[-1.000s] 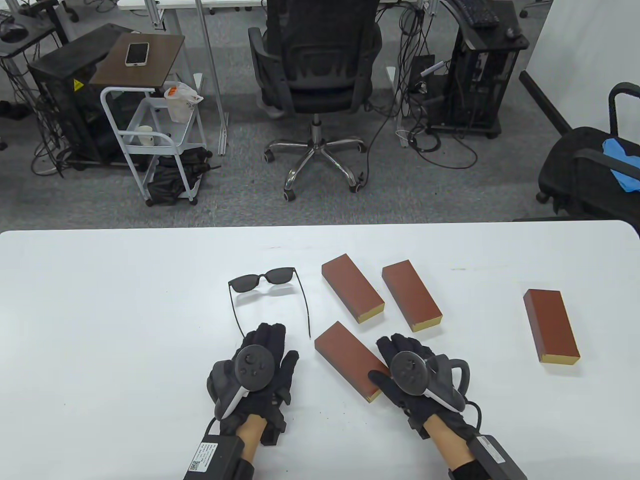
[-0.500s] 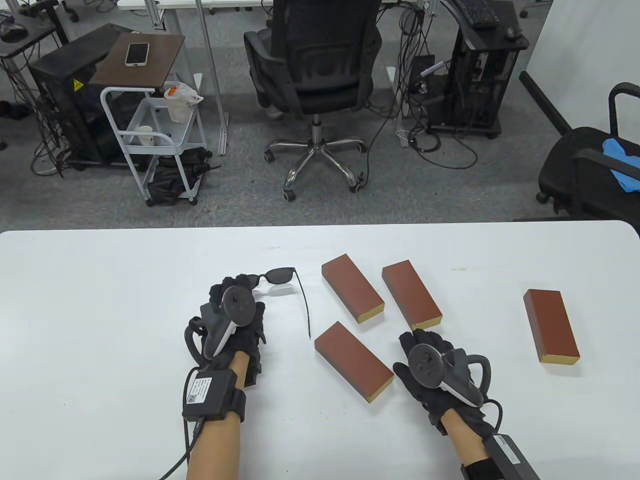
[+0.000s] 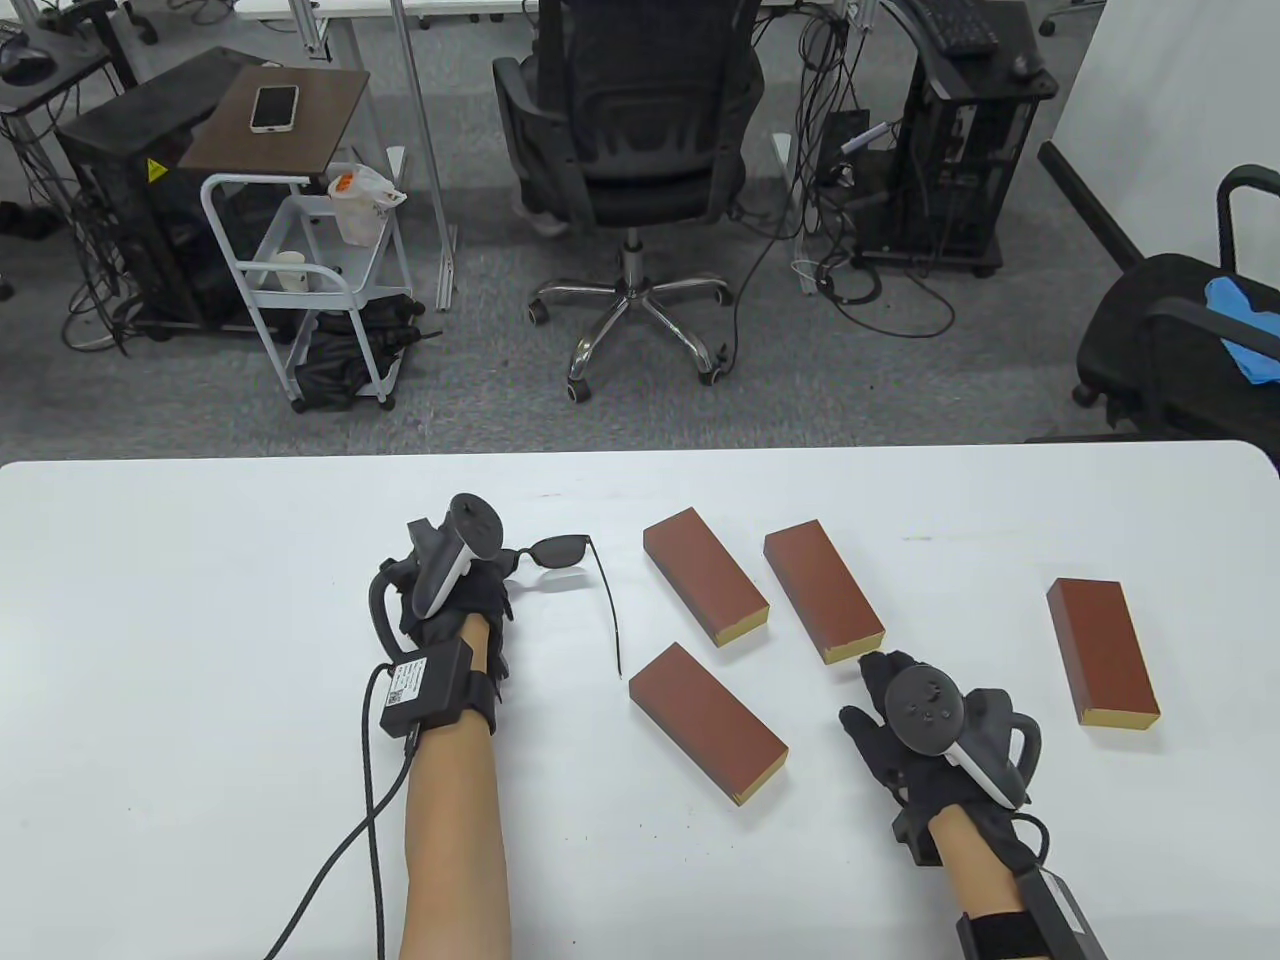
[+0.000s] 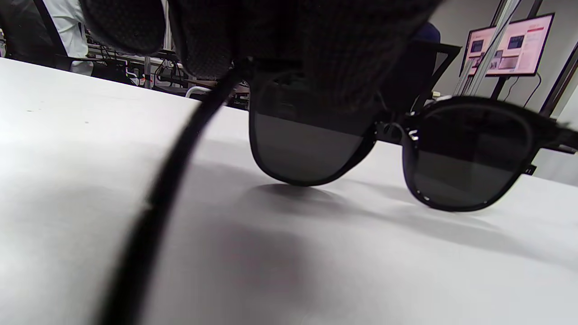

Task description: Slide to open storage boxes and store sunglasses

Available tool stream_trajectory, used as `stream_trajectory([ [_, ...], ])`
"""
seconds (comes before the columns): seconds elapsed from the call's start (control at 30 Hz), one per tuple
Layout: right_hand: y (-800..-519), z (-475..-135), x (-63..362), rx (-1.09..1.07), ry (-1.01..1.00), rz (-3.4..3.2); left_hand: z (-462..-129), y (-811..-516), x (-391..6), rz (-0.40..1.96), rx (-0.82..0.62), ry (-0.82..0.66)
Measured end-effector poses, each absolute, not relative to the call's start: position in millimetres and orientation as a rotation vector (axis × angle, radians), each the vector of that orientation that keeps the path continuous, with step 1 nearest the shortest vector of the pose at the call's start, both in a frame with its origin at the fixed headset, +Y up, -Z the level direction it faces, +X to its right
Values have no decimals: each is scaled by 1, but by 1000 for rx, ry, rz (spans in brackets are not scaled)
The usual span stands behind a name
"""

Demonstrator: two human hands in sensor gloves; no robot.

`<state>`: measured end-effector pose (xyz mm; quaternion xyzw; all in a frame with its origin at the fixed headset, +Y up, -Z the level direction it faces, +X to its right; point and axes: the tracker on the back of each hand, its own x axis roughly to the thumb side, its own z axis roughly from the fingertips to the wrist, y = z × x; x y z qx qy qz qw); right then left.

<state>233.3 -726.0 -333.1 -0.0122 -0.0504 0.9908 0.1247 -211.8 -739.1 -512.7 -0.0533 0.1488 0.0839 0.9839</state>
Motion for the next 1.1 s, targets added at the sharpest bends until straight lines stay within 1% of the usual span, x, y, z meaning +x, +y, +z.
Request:
stream_trajectory([
  [0.1, -727, -334, 232, -24, -151, 2875, -519, -743, -211, 155, -112, 317],
  [0.2, -728, -335, 229, 2, -146, 2879, -522, -748, -214, 215, -139, 334],
  [0.33, -728, -335, 226, 18, -148, 2879, -522, -747, -224, 287, -127, 355],
  [0.5, -727, -335, 226, 26, -154, 2867, -515, -738, -239, 341, -76, 370],
  [0.67, -725, -335, 224, 42, -175, 2846, -499, -720, -251, 370, -24, 339],
  [0.83, -721, -333, 218, 88, -196, 2838, -476, -697, -243, 372, 16, 201],
  [0.9, -720, -333, 214, 118, -200, 2830, -464, -690, -233, 388, 40, 118],
  [1.0, -718, -332, 208, 173, -208, 2804, -441, -680, -211, 415, 126, -40],
  [1.1, -716, -330, 202, 214, -237, 2805, -422, -672, -189, 419, 184, -129],
])
